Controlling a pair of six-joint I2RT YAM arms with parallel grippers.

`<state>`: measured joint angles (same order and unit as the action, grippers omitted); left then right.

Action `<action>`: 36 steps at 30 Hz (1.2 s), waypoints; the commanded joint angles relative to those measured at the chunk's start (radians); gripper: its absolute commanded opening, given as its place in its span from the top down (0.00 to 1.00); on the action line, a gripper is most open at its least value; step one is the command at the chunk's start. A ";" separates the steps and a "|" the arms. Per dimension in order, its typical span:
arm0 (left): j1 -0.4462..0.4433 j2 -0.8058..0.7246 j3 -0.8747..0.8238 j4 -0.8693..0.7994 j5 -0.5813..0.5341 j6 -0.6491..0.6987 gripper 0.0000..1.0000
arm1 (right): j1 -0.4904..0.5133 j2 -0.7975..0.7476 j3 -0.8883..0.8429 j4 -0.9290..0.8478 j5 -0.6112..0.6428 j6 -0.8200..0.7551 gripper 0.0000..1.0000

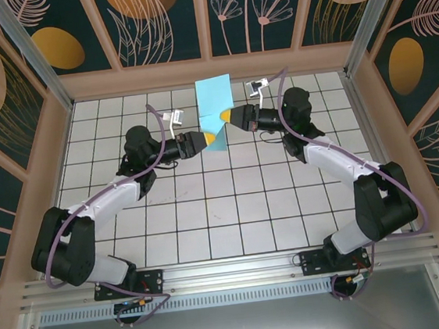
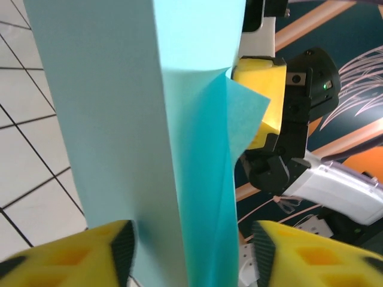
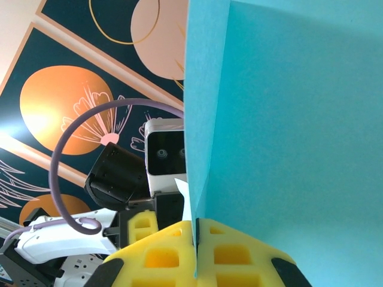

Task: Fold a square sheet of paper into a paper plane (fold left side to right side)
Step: Turn over the paper at the center of the table.

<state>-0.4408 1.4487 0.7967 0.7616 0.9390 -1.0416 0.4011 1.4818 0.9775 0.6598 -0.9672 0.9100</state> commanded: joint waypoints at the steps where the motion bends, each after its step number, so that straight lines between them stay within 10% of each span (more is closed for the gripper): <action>1: -0.005 0.011 0.027 0.032 0.023 0.006 0.60 | 0.004 -0.002 0.020 0.060 -0.010 0.015 1.00; 6: -0.007 0.025 0.028 0.017 0.015 0.017 0.84 | -0.001 -0.006 0.019 -0.004 -0.004 -0.020 0.98; 12: -0.013 0.008 0.089 -0.283 -0.064 0.227 1.00 | -0.046 -0.070 -0.002 -0.181 0.032 -0.122 0.71; 17: -0.081 -0.007 0.289 -0.910 -0.459 0.585 1.00 | -0.129 -0.168 0.056 -0.666 0.289 -0.379 0.45; 23: -0.174 0.037 0.441 -1.324 -0.963 0.648 1.00 | -0.256 -0.243 0.041 -0.997 0.670 -0.472 0.42; 36: -0.398 0.475 0.885 -1.935 -1.527 0.472 1.00 | -0.369 -0.339 -0.140 -0.956 0.660 -0.464 0.41</action>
<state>-0.8082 1.8282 1.5997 -0.9504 -0.4229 -0.5114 0.0406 1.1721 0.8684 -0.2958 -0.3050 0.4572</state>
